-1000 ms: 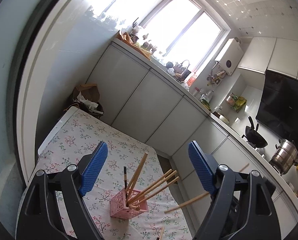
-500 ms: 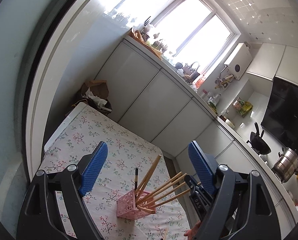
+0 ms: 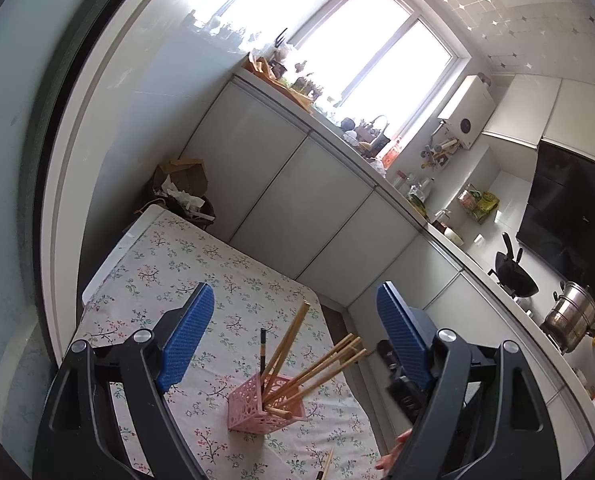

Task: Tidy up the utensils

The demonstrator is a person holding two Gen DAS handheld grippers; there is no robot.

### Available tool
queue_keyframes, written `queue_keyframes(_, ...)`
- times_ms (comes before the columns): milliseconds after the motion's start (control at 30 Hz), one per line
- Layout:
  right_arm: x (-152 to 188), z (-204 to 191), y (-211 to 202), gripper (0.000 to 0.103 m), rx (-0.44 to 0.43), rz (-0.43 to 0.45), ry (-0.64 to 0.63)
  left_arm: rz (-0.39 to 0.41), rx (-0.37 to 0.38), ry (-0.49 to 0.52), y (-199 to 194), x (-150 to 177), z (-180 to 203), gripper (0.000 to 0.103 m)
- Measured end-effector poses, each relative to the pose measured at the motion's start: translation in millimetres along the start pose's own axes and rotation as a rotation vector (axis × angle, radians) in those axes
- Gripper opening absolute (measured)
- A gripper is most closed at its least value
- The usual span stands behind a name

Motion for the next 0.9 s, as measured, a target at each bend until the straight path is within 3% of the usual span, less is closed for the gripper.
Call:
queue_keyframes(67,-0.5,15.8,-14.0,0.08,0.033,0.013,0.039,-0.008,0.014,0.022,-0.6,2.1,7.0,0.08)
queue_keyframes(133,6.2,36.3,-35.4,0.088,0.072,0.038,0.087,-0.014,0.029,0.039,-0.8,5.8,14.4,0.081)
queue_keyframes(333,65.0,91.2,-71.8,0.09,0.148,-0.072,0.157,-0.073,0.108,0.107,4.1,26.0,46.9,0.086)
queue_keyframes(400,98.0,111.7,-83.6,0.09,0.176,-0.134,0.187,-0.135,0.157,0.138,11.8,42.6,63.9,0.095)
queue_keyframes(467,128.3,127.8,-93.1,0.09,0.196,-0.191,0.21,-0.218,0.192,0.177,22.7,63.0,78.4,0.096)
queue_keyframes(567,176.1,150.2,-109.2,0.09,0.205,-0.265,0.253,-0.455,0.231,0.283,57.0,124.2,106.4,0.096)
queue_keyframes(667,214.5,168.4,-120.0,0.09,0.186,-0.304,0.317,-0.718,0.159,0.344,105.5,205.3,112.3,0.096)
queue_keyframes(767,232.5,181.8,-129.9,0.09,0.201,-0.277,0.341,-0.892,0.001,0.424,140.4,269.2,92.9,0.092)
queue_keyframes(833,232.2,191.9,-134.2,0.09,0.167,-0.256,0.393,-0.997,-0.099,0.487,154.9,305.5,72.0,0.074)
queue_keyframes(867,229.0,195.2,-137.0,0.09,0.146,-0.234,0.408,-1.034,-0.148,0.504,160.2,317.3,59.9,0.054)
queue_keyframes(900,227.3,197.0,-136.7,0.09,0.145,-0.223,0.413,-1.062,-0.186,0.503,164.1,324.4,48.1,0.043)
Point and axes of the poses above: each gripper's, at about its wrist camera, not at the fingertips, and y roughly the way its jaws point, z to its right, x to its underside, the point moved 7 cm from there along y, roughly the way its jaws point, and after that the axes turned 4 degrees about -y, right-handed, at the moved point
